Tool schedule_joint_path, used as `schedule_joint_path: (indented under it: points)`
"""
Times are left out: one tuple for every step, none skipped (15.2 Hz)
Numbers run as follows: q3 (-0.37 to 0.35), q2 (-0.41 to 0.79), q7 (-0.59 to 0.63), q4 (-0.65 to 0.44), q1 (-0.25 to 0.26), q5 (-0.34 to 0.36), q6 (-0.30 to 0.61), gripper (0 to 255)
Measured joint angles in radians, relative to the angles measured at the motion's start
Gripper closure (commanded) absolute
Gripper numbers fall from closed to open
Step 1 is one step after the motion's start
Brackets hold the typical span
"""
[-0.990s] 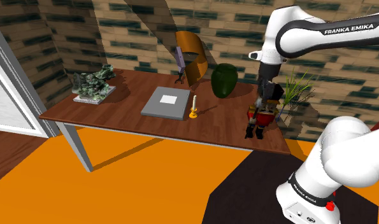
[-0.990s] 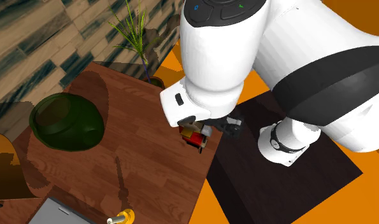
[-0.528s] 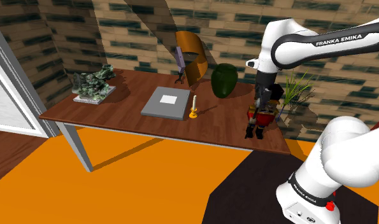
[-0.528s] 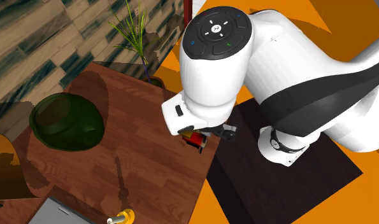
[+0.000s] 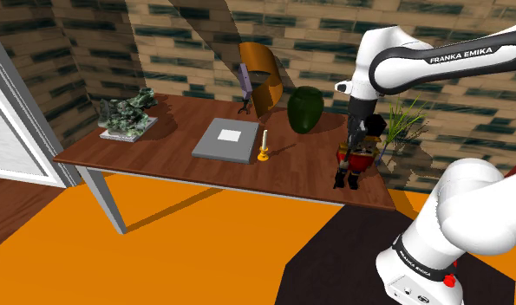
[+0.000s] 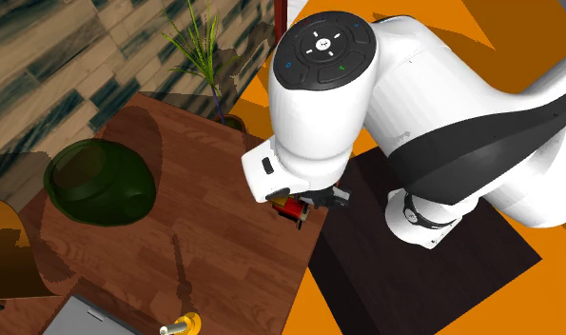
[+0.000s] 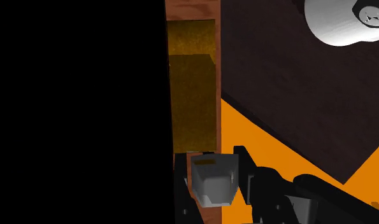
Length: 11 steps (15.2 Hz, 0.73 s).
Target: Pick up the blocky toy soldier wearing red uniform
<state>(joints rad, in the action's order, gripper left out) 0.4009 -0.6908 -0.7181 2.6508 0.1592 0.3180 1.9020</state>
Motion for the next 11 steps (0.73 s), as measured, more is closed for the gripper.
schedule_joint_path:
  points:
    - [0.000,0.000,0.000,0.000,0.000,0.000,0.000,255]
    - [0.000,0.000,0.000,0.000,0.000,0.000,0.000,255]
    - [-0.003,-0.002,0.000,-0.005,0.001,-0.002,-0.009,255]
    - [-0.005,-0.006,0.000,-0.013,0.001,-0.005,-0.021,255]
    - [-0.008,-0.006,0.000,-0.022,0.003,-0.007,-0.031,255]
    - [-0.011,-0.010,-0.002,-0.034,0.003,-0.010,-0.046,255]
    - [-0.014,-0.015,-0.004,-0.045,0.003,-0.012,-0.062,255]
    - [-0.018,-0.017,-0.004,-0.057,0.004,-0.016,-0.077,255]
    - [-0.020,-0.021,-0.006,-0.065,0.004,-0.017,-0.088,255]
    - [-0.024,-0.024,-0.006,-0.077,0.005,-0.020,-0.104,255]
    - [-0.027,-0.024,-0.008,-0.091,0.007,-0.023,-0.118,255]
